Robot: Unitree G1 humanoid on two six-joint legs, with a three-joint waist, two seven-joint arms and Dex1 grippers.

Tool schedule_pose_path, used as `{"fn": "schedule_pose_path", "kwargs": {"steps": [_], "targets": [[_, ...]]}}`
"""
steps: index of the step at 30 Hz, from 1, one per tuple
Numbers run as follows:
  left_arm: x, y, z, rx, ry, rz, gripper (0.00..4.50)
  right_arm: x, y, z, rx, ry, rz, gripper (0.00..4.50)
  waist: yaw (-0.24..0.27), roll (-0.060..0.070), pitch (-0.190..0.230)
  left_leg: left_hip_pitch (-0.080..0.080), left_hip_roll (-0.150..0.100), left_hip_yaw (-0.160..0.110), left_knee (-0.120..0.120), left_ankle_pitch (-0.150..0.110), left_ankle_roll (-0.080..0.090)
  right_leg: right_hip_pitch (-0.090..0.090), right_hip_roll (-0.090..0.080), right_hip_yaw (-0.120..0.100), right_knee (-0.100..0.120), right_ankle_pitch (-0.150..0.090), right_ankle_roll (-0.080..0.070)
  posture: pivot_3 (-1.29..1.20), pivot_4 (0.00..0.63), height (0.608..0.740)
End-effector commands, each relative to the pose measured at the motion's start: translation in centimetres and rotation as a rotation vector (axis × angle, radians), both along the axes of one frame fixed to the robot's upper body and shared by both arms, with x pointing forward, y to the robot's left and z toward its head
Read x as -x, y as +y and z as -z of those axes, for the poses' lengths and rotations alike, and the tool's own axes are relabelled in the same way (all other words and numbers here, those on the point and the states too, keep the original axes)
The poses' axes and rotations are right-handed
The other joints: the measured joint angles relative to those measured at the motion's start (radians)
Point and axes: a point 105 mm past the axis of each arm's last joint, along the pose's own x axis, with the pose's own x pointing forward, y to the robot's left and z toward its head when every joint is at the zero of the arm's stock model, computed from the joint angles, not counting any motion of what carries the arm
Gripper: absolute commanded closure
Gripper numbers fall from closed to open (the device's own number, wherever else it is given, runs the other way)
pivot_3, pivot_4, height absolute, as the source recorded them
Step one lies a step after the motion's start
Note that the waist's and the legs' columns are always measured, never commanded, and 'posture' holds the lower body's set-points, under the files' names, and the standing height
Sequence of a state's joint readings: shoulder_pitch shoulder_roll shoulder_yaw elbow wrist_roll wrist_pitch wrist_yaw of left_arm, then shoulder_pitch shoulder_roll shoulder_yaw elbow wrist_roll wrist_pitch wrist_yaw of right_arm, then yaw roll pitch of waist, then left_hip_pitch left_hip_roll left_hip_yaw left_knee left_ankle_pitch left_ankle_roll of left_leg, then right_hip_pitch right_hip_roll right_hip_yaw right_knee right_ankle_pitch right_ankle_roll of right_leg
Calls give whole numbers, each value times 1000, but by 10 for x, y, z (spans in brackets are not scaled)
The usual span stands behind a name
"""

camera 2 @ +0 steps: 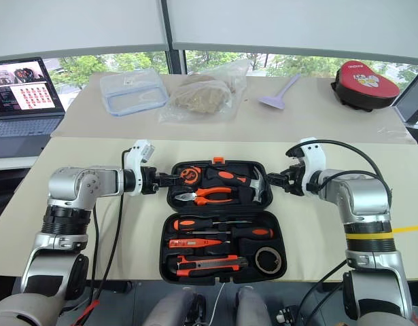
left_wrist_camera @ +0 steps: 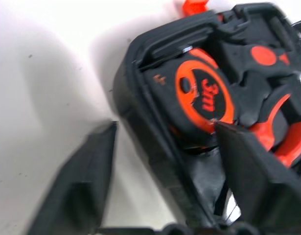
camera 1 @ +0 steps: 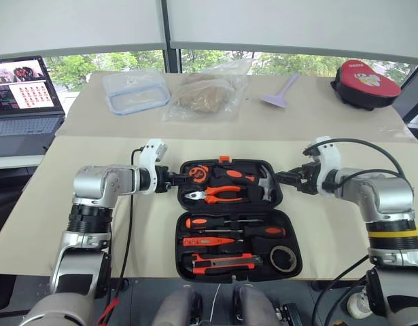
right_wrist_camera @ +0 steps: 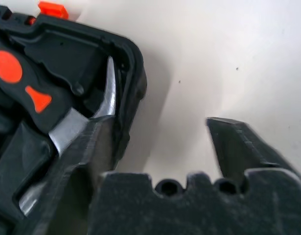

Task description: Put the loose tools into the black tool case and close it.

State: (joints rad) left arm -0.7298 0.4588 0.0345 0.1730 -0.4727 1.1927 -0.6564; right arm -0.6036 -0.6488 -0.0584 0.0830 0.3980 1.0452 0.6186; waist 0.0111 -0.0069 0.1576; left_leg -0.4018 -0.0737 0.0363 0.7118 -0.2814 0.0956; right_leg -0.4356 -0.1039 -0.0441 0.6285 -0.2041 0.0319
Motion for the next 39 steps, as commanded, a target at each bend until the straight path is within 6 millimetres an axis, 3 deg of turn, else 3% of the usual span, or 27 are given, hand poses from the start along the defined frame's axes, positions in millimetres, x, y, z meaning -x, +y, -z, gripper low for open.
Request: {"fn": "schedule_pose_path", "kwargs": {"steps": [1, 6, 7, 15, 24, 29, 35, 39], "targets": [[2, 1, 6, -27, -8, 1, 2837, 2, 2, -7, 7, -25, 3, 2778, 1, 0, 0, 1, 0, 0, 0, 0, 0, 1, 0, 0, 0, 0, 0, 0, 150, 728], [6, -1, 9, -16, 2, 9, 4324, 5, 9, -10, -2, -28, -15, 4443, 4, 0, 0, 4, 0, -1, 0, -3, -5, 5, 0, -1, -1, 0, 0, 0, 150, 728], [7, -2, 9, -15, 2, 10, 4492, 5, 11, -12, -8, -29, -17, 4500, 3, 0, 0, 5, 0, -1, 0, -3, -5, 6, 0, -1, -1, 0, 0, 0, 150, 728], [8, -2, 10, -12, -3, 12, 4492, 2, 16, -21, -34, -56, -14, 4500, 1, 0, 0, 11, 0, 0, -2, -3, -5, 11, 0, 0, -2, -1, 1, 0, 150, 728], [-25, -13, -58, 107, -347, 0, 4492, -24, 32, -75, -101, -319, -18, 4500, 1, 0, 0, 9, -1, 0, -2, -3, -6, 8, -1, 1, -1, -1, 1, 0, 150, 728], [-35, -20, -78, 85, -517, 34, 4492, -37, 29, -95, -117, -433, 28, 4500, -3, 0, 0, 0, -2, 1, -2, -1, -5, -3, -1, 2, 2, -1, 0, 0, 150, 728], [-33, -30, -73, 16, -662, 107, 4492, -41, 26, -100, -80, -544, 40, 4500, -4, 1, 1, -3, -2, 1, -3, 3, 1, -4, 1, -2, 1, -1, 0, 0, 150, 728], [-19, -31, -56, -3, -734, 140, 4492, -25, 31, -84, 2, -622, -9, 4500, -4, 1, 0, -2, -1, 1, -4, 3, 1, -3, 2, -4, 1, -1, 0, 0, 150, 728]]}}
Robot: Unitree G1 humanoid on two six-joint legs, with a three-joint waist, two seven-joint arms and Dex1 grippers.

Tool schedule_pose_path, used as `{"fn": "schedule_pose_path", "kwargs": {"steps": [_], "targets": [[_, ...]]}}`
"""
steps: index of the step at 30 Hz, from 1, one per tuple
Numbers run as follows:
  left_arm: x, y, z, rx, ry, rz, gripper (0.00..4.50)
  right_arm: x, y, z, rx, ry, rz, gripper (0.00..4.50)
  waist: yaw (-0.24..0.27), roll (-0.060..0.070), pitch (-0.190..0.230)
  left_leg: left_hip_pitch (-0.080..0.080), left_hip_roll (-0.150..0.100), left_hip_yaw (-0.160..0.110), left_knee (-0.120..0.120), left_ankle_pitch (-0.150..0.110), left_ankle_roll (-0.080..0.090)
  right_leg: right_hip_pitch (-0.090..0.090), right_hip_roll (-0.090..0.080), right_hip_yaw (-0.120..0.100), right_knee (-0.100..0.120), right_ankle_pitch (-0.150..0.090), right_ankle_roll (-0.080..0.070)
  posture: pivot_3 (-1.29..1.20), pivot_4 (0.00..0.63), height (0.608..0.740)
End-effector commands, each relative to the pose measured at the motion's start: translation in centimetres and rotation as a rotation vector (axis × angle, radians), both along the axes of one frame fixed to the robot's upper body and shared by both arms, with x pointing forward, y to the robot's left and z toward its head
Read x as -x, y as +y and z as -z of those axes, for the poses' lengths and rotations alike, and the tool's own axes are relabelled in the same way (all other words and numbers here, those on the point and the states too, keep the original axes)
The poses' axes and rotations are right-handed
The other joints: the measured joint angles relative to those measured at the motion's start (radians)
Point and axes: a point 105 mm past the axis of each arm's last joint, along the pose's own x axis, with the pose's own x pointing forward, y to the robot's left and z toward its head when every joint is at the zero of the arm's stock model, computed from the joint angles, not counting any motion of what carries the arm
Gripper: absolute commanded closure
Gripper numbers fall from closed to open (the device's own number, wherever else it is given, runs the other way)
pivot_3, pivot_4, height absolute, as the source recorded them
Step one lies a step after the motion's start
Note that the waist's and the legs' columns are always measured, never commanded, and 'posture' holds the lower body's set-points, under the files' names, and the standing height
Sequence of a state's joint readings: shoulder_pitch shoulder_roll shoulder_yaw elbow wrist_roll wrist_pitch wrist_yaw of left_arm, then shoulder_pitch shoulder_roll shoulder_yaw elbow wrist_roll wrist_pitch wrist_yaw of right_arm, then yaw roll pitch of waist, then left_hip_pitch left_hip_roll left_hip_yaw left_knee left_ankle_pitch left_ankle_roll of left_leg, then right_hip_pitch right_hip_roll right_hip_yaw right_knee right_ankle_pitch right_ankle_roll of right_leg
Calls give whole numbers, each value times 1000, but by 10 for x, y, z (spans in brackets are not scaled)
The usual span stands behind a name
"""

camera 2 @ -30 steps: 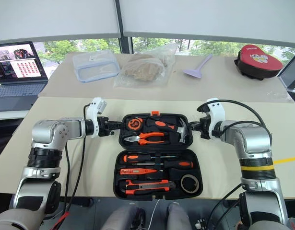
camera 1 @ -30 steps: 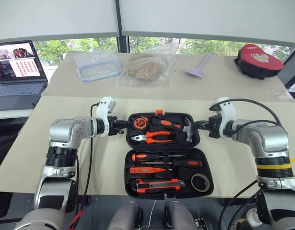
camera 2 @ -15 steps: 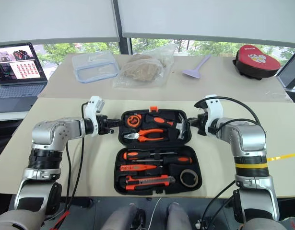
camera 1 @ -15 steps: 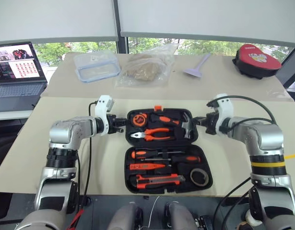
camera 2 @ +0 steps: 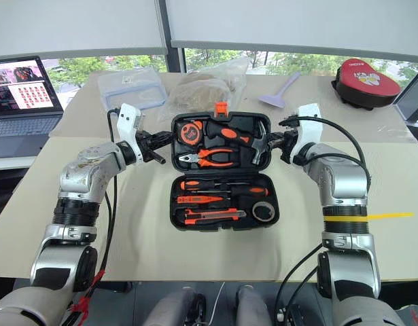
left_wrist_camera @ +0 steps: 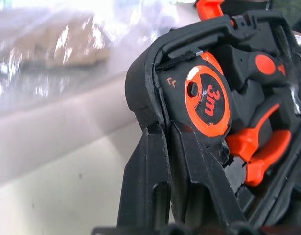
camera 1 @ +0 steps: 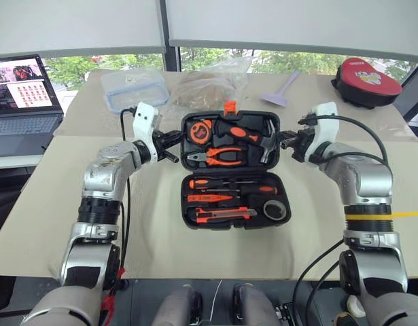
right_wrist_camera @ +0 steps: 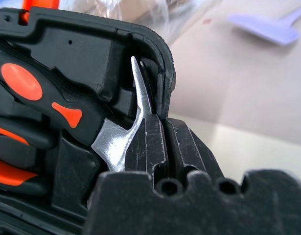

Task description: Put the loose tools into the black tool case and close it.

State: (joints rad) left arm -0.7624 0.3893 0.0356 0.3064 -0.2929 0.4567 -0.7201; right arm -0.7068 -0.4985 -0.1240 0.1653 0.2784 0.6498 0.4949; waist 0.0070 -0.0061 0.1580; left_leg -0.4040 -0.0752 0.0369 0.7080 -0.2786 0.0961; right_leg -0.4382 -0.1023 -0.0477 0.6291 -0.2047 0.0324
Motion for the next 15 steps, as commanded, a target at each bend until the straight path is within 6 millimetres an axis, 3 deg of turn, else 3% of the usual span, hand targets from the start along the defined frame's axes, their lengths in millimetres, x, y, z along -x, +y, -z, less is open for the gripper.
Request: {"fn": "schedule_pose_path", "kwargs": {"steps": [1, 8, 15], "targets": [[22, -23, 5, -41, -127, 112, 4492, 21, 17, -19, 60, -204, -78, 4500, 0, 0, 0, 1, 0, 0, -1, 0, 0, 1, 0, 0, 0, 0, 0, 0, 150, 728], [36, -6, 10, -92, -277, -26, 4492, 52, 13, 2, 199, -365, -61, 4500, 0, 0, -1, 16, 0, 0, -7, -2, -4, 15, -1, -1, -5, 0, 0, 0, 150, 728], [60, 14, 14, -105, -292, -85, 4492, 78, 5, -3, 251, -455, -63, 4500, -1, 0, -1, 22, 1, 2, -12, -4, -8, 15, -2, 5, -5, -2, 0, 0, 150, 728]]}}
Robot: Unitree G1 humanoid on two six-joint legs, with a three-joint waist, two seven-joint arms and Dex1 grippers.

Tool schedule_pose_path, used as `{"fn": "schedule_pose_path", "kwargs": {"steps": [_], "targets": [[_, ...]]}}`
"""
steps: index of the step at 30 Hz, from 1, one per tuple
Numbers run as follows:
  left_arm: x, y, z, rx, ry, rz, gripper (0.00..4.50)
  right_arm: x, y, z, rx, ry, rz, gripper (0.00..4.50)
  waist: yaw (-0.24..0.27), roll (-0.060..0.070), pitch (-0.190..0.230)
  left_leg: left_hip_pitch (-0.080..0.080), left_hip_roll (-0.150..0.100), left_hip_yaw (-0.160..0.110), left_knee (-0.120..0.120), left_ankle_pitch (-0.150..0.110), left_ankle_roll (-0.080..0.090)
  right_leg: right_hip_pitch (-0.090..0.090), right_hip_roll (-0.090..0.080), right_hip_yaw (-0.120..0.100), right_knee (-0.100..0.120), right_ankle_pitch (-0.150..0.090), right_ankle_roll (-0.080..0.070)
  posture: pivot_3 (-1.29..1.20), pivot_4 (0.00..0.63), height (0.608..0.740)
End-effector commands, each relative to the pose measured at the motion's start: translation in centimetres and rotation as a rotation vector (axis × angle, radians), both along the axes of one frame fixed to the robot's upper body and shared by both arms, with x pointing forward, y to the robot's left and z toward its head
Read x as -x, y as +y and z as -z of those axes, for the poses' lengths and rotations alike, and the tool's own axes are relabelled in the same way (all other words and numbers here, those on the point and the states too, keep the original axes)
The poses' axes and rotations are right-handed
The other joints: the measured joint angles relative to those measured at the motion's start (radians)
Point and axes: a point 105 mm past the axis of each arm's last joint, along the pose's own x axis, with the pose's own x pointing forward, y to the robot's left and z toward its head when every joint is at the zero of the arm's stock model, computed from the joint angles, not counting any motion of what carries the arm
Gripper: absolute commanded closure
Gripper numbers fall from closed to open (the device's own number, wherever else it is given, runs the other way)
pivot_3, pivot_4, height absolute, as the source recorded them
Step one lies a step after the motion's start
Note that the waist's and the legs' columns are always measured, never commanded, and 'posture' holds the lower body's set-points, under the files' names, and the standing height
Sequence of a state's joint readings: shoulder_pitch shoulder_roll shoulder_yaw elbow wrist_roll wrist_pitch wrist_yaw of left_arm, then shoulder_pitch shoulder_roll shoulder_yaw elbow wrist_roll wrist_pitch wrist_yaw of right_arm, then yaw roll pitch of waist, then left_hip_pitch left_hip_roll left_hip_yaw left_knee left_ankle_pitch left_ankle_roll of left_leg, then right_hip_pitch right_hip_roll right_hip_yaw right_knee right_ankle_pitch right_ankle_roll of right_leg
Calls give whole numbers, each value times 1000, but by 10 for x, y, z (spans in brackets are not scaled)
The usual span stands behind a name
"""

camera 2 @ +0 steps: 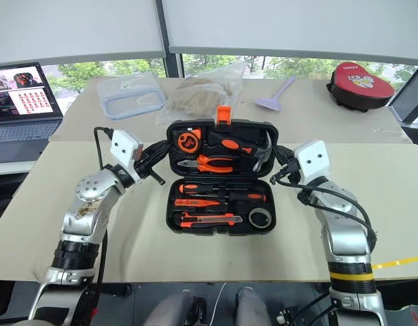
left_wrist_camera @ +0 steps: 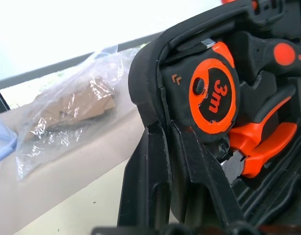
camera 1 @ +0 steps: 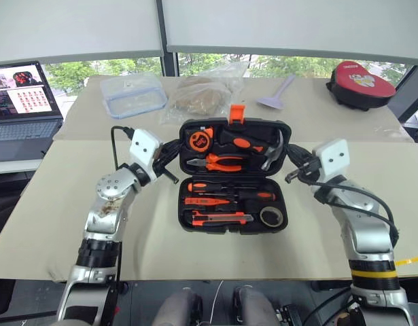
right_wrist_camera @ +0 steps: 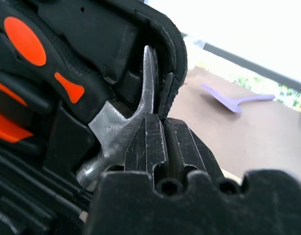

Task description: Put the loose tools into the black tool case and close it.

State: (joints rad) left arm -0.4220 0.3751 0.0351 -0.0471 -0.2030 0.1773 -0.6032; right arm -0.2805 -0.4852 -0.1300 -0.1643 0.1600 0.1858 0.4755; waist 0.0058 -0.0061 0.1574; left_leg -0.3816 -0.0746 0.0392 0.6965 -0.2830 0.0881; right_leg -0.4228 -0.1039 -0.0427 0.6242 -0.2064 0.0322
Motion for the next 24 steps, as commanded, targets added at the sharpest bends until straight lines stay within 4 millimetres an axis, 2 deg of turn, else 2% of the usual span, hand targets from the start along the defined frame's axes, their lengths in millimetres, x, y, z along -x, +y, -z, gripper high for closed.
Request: {"fn": "schedule_pose_path", "kwargs": {"steps": [1, 4, 7, 9, 13, 14, 16, 17, 20, 23, 24], "targets": [[15, 8, 8, -32, 23, -11, 4492, 19, 4, -18, 80, -116, -40, 4500, -2, 0, 0, 0, 0, 0, 0, 0, 0, 0, 0, 0, 0, 0, 0, 0, 150, 728], [23, 14, 15, -30, 57, -29, 4492, 33, 6, -14, 135, -131, -72, 4500, -2, 1, 0, 0, 0, 0, -1, 0, 0, 0, 0, 1, 0, 0, 0, 0, 150, 728], [37, 21, 22, -20, 101, -45, 4492, 57, 12, -2, 135, -62, -152, 4500, -3, 2, -2, 1, 1, 0, -2, 0, 0, 0, -2, 2, 0, -1, 0, 0, 150, 728], [46, 26, 22, -10, 123, -50, 3774, 75, 17, 3, 139, -20, -212, 4500, -6, 2, -2, 1, 2, 0, -2, 0, 0, 0, -3, 3, 0, -1, -1, 0, 150, 728], [66, 39, 20, -31, 182, -34, 2448, 99, 12, 1, 161, 57, -252, 3216, -5, 0, -1, 1, 4, 0, -2, -1, 0, 0, -3, 4, 1, -2, -3, 0, 150, 728], [75, 49, 17, -22, 248, 1, 2056, 110, 5, 2, 154, 138, -281, 2844, -3, 0, -1, 0, 4, 0, -2, -1, 1, -1, -4, 4, 0, -2, -3, 0, 150, 728], [96, 62, 13, -25, 387, 98, 1314, 135, 2, 5, 137, 290, -382, 2812, 3, 0, 0, -4, 4, 0, -1, -2, 3, -3, -6, 5, 1, -2, -3, 0, 150, 728], [104, 70, 12, -44, 438, 131, 1314, 149, 2, 11, 139, 373, -442, 2812, 6, 0, 0, -4, 4, 0, -1, -3, 3, -3, -6, 5, 0, -2, -3, 0, 150, 728], [101, 94, 18, -131, 510, 114, 1314, 170, 3, 26, 159, 522, -524, 2812, 14, 0, -1, -1, 4, -2, -1, -4, 4, -1, -7, 3, -2, -3, -4, 0, 150, 728], [80, 108, 22, -224, 512, 110, 1314, 183, 4, 47, 220, 628, -575, 2812, 28, 0, -1, 5, 4, -3, -2, -6, 5, 5, -7, 3, -8, -3, -4, 0, 150, 728], [68, 108, 22, -248, 495, 106, 1272, 185, 4, 54, 233, 658, -583, 3066, 36, 0, -1, 5, 3, -2, -1, -6, 6, 4, -7, 3, -8, -3, -3, 0, 150, 728]]}}
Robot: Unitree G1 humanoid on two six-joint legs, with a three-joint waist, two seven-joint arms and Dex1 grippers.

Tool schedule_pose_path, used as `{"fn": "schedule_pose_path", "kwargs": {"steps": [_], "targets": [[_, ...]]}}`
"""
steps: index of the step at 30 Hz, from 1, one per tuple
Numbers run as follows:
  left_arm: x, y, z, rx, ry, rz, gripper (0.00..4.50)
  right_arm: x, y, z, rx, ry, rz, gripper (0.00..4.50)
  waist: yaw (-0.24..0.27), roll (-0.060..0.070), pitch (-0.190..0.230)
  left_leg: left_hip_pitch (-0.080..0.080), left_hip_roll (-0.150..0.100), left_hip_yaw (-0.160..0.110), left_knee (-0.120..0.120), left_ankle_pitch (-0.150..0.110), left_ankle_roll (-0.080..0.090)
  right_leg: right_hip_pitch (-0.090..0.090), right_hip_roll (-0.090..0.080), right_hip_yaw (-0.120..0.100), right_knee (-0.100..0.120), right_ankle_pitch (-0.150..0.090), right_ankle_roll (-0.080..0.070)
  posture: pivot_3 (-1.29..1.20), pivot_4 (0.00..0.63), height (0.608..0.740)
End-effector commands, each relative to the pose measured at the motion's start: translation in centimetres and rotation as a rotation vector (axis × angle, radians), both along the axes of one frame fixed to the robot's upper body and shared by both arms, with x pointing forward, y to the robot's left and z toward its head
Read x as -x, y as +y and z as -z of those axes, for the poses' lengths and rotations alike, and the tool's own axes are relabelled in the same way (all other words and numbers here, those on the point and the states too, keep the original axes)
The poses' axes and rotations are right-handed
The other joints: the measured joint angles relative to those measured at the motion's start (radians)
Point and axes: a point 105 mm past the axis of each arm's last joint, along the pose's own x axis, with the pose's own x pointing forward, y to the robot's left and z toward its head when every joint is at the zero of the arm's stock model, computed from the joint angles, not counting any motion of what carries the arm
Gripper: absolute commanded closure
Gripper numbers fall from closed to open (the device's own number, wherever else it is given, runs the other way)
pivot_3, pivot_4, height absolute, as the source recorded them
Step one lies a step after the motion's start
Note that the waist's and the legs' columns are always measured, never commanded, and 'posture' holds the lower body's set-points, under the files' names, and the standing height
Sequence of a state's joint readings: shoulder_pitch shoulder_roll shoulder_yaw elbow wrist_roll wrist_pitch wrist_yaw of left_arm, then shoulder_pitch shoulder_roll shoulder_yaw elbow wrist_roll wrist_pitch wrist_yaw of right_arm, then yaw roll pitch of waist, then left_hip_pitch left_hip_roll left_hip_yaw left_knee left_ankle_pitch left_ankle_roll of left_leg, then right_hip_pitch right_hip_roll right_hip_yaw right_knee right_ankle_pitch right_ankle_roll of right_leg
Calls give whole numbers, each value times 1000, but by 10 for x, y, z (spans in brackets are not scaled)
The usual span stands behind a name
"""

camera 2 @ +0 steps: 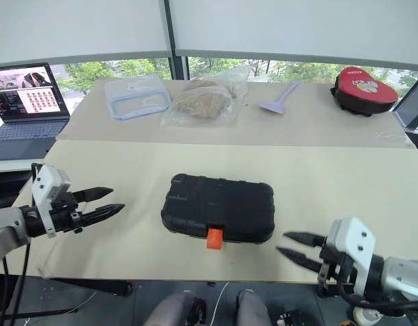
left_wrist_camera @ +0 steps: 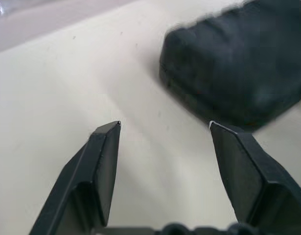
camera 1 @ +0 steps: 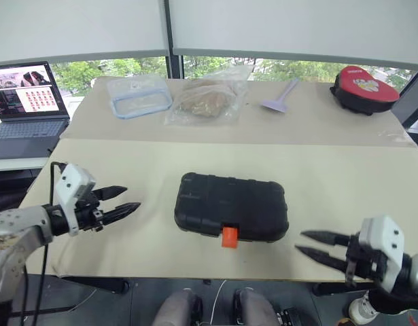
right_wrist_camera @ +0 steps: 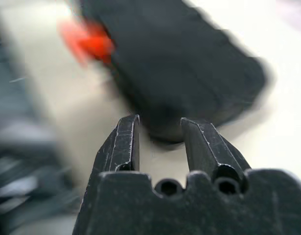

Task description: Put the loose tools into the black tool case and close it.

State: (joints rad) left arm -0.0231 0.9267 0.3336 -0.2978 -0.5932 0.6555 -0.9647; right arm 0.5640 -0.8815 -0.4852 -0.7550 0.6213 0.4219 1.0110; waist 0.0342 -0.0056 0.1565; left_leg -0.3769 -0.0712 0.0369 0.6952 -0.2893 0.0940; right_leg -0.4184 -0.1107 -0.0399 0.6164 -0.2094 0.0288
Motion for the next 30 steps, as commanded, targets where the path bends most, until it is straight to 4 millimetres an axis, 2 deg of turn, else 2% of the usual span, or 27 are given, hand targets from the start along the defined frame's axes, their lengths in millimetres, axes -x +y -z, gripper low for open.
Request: {"fn": "schedule_pose_path", "kwargs": {"steps": [1, 2, 5, 10, 12, 14, 18, 21, 26, 28, 30], "targets": [[-34, 3, -2, -77, -58, 41, 1258, 8, 3, 16, 70, 53, -73, 3330, 13, -1, 0, 0, 0, 0, 0, 0, 0, 0, 0, 0, -2, 1, 0, 0, 150, 728], [-48, -3, -3, -81, -78, 56, 1258, 5, 3, 20, 85, 50, -77, 3587, 17, -3, 0, -1, 0, 0, 1, 1, -1, 0, 1, -1, -1, 1, 1, 0, 150, 728], [-79, -33, -4, -110, -134, 152, 1993, -2, 7, 30, 141, 29, -105, 4500, 28, -5, -1, -4, -1, 0, 3, 1, -2, -3, 3, -2, -2, 5, 3, 0, 150, 728], [-105, -73, 0, -149, -178, 299, 3681, -12, 11, 39, 180, 1, -115, 4500, 17, -8, 0, -12, -3, 2, 5, 1, 0, -5, 3, -4, -3, 7, 3, 0, 150, 728], [-113, -97, 4, -182, -199, 378, 4387, -17, 12, 44, 195, -19, -116, 4500, 8, -8, 0, -13, -3, 2, 6, 3, 2, -5, 4, -5, -3, 7, 4, 0, 150, 728], [-118, -112, 9, -215, -215, 432, 4455, -22, 13, 47, 197, -32, -112, 4500, 6, -9, 1, -13, -2, 2, 6, 6, 7, -5, 4, -6, -3, 6, 4, 0, 150, 728], [-122, -136, 16, -290, -256, 541, 4455, -48, 19, 46, 182, -100, -50, 4500, 1, -10, 1, -14, -1, 2, 8, 5, 6, -5, 2, -5, -4, 6, 4, 0, 150, 728], [-115, -136, 18, -289, -237, 608, 4455, -71, 18, 43, 172, -149, 10, 4500, 1, -10, 1, -14, -1, 1, 7, 5, 6, -5, 2, -3, -4, 6, 4, 0, 150, 728], [-85, -120, 14, -253, -124, 759, 4455, -112, 0, 30, 163, -246, 176, 4500, -11, -10, 1, -16, -1, 2, 9, 5, 6, -7, 2, -4, -3, 6, 4, 0, 150, 728], [-82, -118, 7, -229, -124, 751, 4455, -117, -4, 27, 156, -250, 193, 4500, -12, -9, 2, -16, -1, 2, 9, 6, 7, -8, 2, -3, -2, 6, 4, 0, 150, 728], [-85, -127, -17, -114, -138, 706, 4455, -115, -7, 24, 142, -240, 189, 4500, -8, -9, 2, -17, -1, 0, 9, 6, 7, -9, 3, -4, -1, 6, 4, 0, 150, 728]]}}
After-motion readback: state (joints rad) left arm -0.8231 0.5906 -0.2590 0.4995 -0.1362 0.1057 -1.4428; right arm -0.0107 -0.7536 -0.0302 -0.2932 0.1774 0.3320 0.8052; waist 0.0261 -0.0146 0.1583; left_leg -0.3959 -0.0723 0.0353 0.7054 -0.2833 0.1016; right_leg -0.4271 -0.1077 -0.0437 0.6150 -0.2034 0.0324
